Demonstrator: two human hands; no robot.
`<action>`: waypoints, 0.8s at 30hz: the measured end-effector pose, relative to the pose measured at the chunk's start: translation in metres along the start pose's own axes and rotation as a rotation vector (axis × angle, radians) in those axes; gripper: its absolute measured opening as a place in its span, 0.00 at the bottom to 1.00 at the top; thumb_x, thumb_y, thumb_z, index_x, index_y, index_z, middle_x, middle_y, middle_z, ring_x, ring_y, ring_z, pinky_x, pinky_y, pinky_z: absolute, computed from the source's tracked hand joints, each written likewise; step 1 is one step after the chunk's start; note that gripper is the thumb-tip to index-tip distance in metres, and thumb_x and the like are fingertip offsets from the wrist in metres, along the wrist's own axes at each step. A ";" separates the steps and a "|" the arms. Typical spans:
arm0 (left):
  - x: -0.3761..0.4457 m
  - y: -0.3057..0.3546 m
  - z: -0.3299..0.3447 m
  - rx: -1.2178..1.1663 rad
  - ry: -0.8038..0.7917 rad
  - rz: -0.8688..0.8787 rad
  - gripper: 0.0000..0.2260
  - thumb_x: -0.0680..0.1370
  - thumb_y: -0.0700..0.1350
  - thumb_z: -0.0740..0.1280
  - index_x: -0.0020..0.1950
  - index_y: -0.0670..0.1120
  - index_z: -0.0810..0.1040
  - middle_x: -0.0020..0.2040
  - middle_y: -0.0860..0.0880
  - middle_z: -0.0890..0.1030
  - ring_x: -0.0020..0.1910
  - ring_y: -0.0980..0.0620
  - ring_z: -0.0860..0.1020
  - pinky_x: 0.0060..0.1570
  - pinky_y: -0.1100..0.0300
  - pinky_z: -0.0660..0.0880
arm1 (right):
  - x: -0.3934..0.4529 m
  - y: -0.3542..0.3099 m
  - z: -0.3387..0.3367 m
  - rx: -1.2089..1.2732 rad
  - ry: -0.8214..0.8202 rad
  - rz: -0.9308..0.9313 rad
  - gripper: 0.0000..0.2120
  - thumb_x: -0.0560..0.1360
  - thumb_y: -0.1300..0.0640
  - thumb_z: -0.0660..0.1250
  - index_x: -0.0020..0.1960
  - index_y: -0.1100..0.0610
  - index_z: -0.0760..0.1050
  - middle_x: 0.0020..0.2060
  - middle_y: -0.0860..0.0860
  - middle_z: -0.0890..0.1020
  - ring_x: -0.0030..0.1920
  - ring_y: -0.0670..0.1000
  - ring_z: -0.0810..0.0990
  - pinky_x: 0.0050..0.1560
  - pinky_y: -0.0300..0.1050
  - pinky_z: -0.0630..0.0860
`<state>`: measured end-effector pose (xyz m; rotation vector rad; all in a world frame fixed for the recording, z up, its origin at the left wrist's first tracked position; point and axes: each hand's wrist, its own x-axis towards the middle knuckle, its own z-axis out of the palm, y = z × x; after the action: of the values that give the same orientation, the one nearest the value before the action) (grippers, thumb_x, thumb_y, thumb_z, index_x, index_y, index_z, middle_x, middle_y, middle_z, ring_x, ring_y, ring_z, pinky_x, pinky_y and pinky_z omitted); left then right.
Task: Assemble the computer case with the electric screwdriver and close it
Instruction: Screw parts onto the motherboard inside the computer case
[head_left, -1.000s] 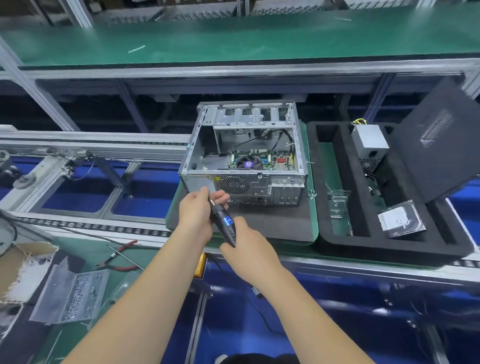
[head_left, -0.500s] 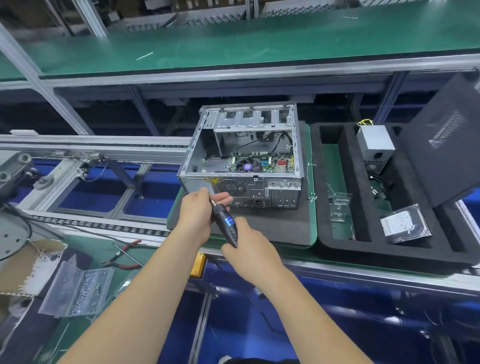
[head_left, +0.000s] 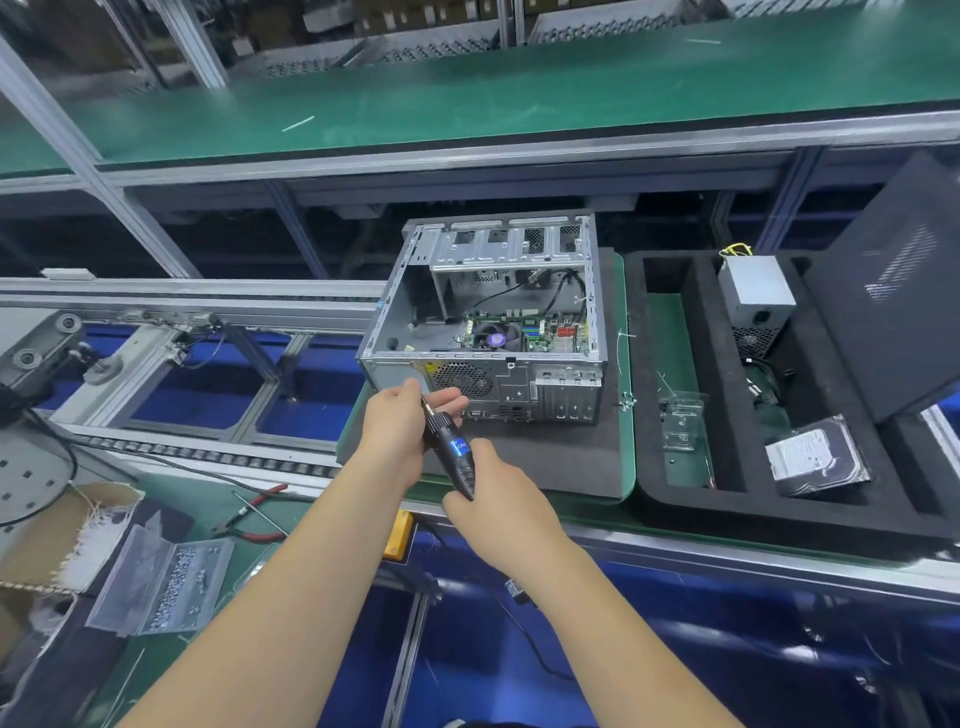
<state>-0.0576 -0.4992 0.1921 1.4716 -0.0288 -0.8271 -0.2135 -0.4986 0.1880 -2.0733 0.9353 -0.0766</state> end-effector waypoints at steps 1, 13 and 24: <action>0.001 -0.001 0.000 -0.005 0.005 -0.008 0.13 0.87 0.45 0.54 0.63 0.37 0.70 0.44 0.41 0.87 0.44 0.44 0.87 0.37 0.55 0.83 | 0.000 0.000 0.000 -0.003 -0.002 0.002 0.16 0.80 0.51 0.65 0.63 0.51 0.63 0.51 0.53 0.78 0.41 0.54 0.76 0.32 0.44 0.68; 0.010 0.000 -0.009 -0.159 -0.104 -0.070 0.11 0.86 0.43 0.61 0.63 0.37 0.69 0.51 0.38 0.86 0.50 0.42 0.86 0.43 0.48 0.84 | 0.005 0.003 -0.006 0.081 -0.041 0.001 0.14 0.81 0.52 0.64 0.63 0.50 0.64 0.49 0.52 0.77 0.37 0.49 0.74 0.31 0.43 0.66; 0.029 -0.014 -0.014 0.054 -0.033 -0.067 0.09 0.85 0.43 0.63 0.60 0.38 0.75 0.46 0.42 0.87 0.47 0.46 0.87 0.57 0.43 0.82 | 0.021 0.012 0.008 0.237 -0.168 0.059 0.28 0.73 0.50 0.73 0.67 0.47 0.62 0.49 0.50 0.76 0.41 0.49 0.78 0.35 0.43 0.73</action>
<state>-0.0355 -0.5003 0.1644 1.5161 -0.0270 -0.9106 -0.2024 -0.5110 0.1682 -1.8027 0.8409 0.0172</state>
